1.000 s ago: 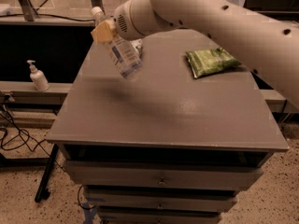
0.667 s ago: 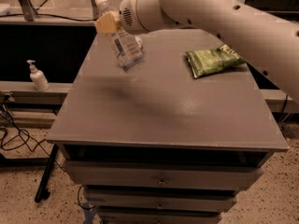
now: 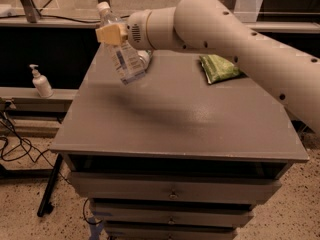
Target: Place blue plastic bottle upright
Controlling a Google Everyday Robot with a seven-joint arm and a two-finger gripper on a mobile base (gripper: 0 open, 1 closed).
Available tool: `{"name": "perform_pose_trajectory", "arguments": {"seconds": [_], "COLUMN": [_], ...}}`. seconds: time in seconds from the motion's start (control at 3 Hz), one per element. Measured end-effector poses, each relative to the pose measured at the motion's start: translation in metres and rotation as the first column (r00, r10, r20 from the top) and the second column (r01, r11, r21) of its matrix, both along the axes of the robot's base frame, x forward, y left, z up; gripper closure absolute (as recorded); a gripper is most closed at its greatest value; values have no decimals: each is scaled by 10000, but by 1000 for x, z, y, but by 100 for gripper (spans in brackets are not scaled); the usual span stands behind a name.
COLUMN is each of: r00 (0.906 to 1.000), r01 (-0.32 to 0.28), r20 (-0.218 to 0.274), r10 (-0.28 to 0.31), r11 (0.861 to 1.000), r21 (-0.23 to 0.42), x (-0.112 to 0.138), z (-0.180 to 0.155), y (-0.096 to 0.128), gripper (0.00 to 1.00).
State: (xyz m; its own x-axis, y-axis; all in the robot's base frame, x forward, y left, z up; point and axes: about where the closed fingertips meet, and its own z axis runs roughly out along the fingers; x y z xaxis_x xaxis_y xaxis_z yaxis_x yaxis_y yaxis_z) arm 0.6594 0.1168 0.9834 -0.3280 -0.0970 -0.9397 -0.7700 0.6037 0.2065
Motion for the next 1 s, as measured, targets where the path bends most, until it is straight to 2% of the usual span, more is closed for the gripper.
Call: {"name": "perform_pose_trajectory", "arguments": {"seconds": [0.33, 0.67, 1.0], "r00": [9969, 9865, 9700], "r01": [-73, -114, -69], "r20": [790, 1633, 2419], "r10": [-2, -98, -231], "r11": [9956, 9917, 9925], "r21": [939, 1282, 1223], "x": [-6, -13, -18], "z": [-2, -3, -4], "y": [3, -3, -16], "gripper": [100, 100, 100]}}
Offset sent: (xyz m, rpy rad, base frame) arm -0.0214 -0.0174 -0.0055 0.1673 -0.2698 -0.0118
